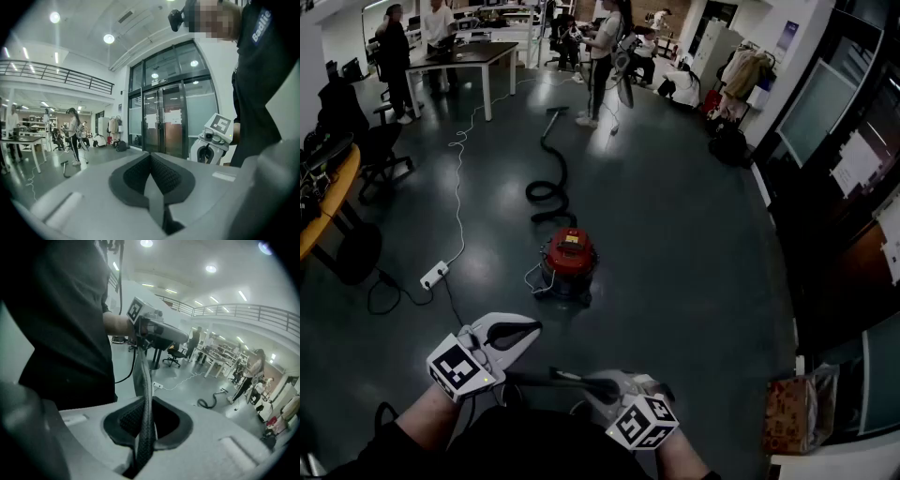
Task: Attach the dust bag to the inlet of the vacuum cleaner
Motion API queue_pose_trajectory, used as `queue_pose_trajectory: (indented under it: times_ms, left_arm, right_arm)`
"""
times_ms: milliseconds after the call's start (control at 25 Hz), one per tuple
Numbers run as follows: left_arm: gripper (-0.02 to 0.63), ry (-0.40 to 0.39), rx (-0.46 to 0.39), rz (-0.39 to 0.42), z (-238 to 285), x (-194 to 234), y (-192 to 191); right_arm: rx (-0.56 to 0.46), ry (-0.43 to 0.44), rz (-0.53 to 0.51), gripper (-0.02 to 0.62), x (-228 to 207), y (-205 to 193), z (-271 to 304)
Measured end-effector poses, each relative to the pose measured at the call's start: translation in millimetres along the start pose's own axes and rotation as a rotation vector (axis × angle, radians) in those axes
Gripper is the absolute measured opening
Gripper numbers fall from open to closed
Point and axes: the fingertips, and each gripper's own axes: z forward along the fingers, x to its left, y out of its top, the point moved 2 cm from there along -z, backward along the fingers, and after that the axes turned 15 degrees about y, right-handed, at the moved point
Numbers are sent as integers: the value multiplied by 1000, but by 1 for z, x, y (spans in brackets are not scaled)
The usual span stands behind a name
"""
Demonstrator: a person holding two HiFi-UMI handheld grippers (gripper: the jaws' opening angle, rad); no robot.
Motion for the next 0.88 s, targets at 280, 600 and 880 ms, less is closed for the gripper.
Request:
queue_pose_trajectory:
  times_ms: [280,600,880]
  left_arm:
    - [2,-6,15,5,9,-5,0]
    - [2,21,39,2,20,-10,-4]
    - [2,76,63,22,35,-12,-3]
  right_arm:
    - [-2,-4,5,28,-5,-9,-6]
    - [-36,9,24,29,-11,-21,-11]
    - [-73,22,1,28,-18,-32,-25]
